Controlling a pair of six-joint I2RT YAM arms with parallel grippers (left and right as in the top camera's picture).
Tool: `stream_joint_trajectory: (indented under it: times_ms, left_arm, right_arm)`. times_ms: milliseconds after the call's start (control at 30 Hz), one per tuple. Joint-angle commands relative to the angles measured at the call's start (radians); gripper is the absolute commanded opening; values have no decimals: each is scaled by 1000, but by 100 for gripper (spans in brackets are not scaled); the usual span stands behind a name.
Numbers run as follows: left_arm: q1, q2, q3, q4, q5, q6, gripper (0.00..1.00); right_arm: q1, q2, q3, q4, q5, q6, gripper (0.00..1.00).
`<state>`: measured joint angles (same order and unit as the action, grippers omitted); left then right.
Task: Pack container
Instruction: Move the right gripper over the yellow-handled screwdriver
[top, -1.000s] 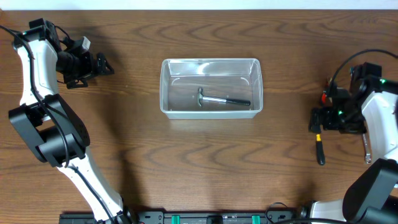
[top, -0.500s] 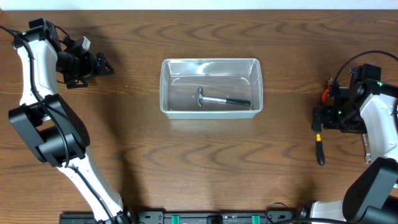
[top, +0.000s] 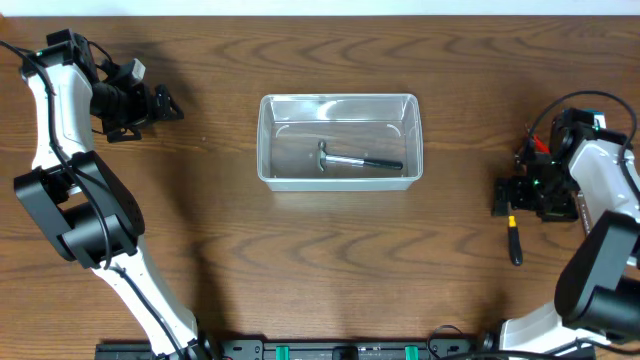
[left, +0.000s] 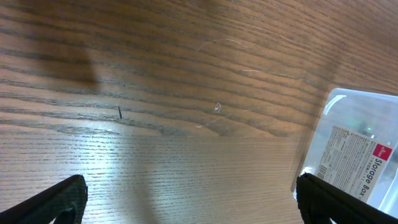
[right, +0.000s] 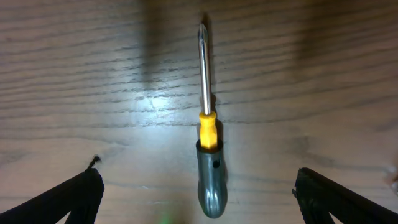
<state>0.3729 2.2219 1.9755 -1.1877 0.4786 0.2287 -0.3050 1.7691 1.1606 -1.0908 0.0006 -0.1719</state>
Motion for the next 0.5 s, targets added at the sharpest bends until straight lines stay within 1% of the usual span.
stream_joint_trajectory:
  times_ms: [0, 133, 267, 467]
  left_arm:
    - [2, -30, 20, -2, -5, 1, 98]
    - [2, -30, 20, -3, -5, 1, 98]
    - [2, -30, 20, -2, -5, 1, 98]
    - [2, -30, 20, -3, -5, 1, 98]
  right_arm:
    - [-10, 17, -3, -1, 28, -12, 99]
    - [-10, 18, -3, 0, 85, -63, 99]
    - [-10, 18, -3, 3, 89, -97, 99]
    - [-10, 19, -12, 9, 89, -99, 99]
